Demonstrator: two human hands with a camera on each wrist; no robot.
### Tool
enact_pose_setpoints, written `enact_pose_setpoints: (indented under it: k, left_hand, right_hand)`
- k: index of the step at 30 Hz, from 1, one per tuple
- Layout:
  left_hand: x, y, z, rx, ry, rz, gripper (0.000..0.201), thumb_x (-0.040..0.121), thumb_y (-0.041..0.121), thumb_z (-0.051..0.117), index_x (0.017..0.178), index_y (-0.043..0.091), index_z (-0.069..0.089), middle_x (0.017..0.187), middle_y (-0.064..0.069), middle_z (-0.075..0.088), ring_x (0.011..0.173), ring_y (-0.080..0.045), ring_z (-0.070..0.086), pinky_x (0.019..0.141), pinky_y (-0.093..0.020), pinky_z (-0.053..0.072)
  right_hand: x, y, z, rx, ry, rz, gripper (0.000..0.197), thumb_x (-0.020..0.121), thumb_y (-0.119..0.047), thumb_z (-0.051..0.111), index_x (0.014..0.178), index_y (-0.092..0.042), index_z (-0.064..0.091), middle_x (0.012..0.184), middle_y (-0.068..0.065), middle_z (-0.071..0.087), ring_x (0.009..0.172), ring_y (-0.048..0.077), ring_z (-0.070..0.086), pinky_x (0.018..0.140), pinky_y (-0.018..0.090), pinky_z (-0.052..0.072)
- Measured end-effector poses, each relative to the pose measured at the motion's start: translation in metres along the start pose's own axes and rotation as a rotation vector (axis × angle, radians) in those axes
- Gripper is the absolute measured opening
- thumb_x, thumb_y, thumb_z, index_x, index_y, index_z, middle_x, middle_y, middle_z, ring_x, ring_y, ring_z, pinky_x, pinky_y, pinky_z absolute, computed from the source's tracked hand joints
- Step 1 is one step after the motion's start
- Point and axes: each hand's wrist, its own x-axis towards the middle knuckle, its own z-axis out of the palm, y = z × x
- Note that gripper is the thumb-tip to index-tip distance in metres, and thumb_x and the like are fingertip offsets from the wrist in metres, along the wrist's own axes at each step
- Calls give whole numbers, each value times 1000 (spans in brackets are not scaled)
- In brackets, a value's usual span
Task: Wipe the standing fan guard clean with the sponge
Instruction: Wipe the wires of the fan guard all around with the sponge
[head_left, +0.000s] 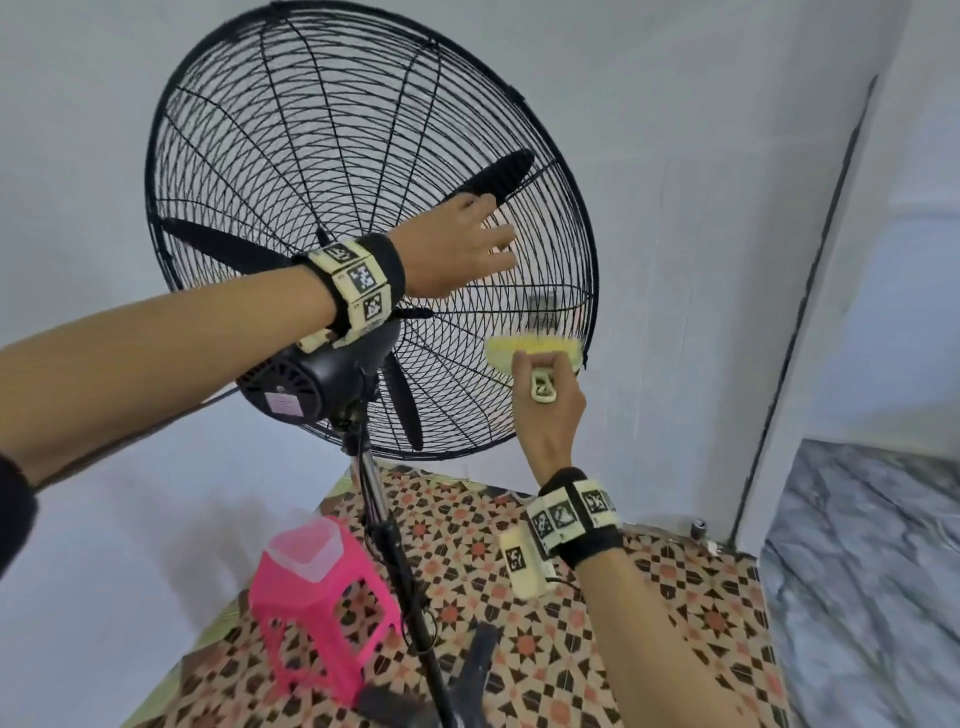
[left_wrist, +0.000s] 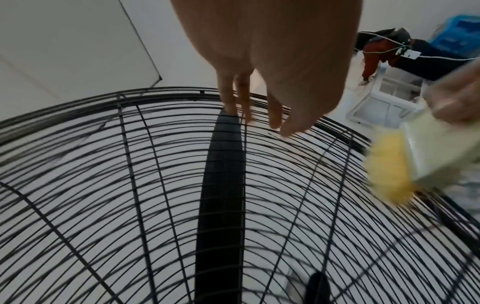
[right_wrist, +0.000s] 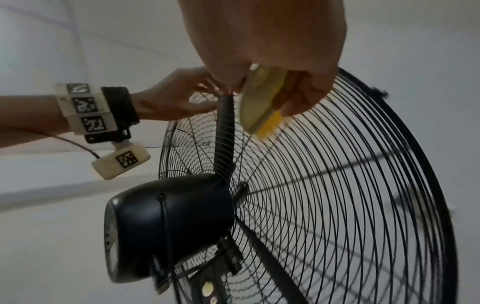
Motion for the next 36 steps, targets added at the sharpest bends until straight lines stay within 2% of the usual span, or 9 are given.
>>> enact_pose_setpoints:
  k: [1,3,6,9,13,20,26,32,36]
  left_hand:
    - [3,-1,-3,-17,45,4,49,89,11,74,133,17,53,132,-11,58,120,-35,59,108,-57,47]
    - [10,-3,-7,-8,121,-15,61,89,8,67,144,20,43,147,-11,51,131,-35,53,113,-57,42]
    - [22,-4,-7,89,74,-56,89,87,14,69,160,31,20,168,-6,21,152,-35,27,123,-62,23]
    - [29,0,-2,82,16,-78,99,84,18,77,161,34,17,169,-5,16,155,-36,20,123,-67,18]
    - [39,7,-11,57,4,-114,90,81,13,79,153,29,27,166,-7,21,153,-37,19,122,-67,21]
    - [50,7,-17,-35,27,-127,74,78,6,77,139,21,38,153,-14,33,149,-41,26,116,-58,32]
    - [54,7,-15,-87,79,-118,67,78,0,73,130,17,33,147,-16,39,144,-42,33,110,-57,39]
    - [51,5,-13,-98,101,-116,63,77,1,73,130,16,42,145,-16,41,142,-41,35,108,-56,43]
    - [51,4,-12,-149,137,-87,58,78,-3,66,128,15,43,143,-16,43,141,-41,35,110,-57,41]
  right_hand:
    - [4,-7,0,30,13,-74,17,99,-30,63,89,-18,59,82,-5,68,75,15,66,64,28,53]
    - [5,-11,0,31,15,-128,16,100,-28,61,89,-17,57,81,-4,67,72,13,65,61,28,51]
    - [-6,5,-6,-27,-22,34,17,99,-24,63,87,-13,58,80,-7,65,69,-2,61,60,24,44]
    - [-4,9,-16,7,-14,68,19,98,-26,65,85,-14,60,77,-8,67,64,-1,61,58,21,45]
    - [23,-20,-22,31,101,-146,16,98,-30,64,87,-20,58,83,-9,67,78,13,64,64,27,49]
    - [2,30,-33,-24,-28,227,17,95,-25,67,83,-13,63,79,-5,68,71,11,61,62,24,45]
    - [31,-12,-34,59,69,-45,17,96,-24,65,82,-16,59,77,-7,65,69,6,60,59,24,47]
    - [7,30,-40,-18,-72,285,14,93,-21,67,82,-14,63,77,-6,66,66,10,58,56,21,44]
    - [36,-6,-45,144,51,99,10,94,-14,65,87,-9,60,79,-5,65,61,1,54,52,15,42]
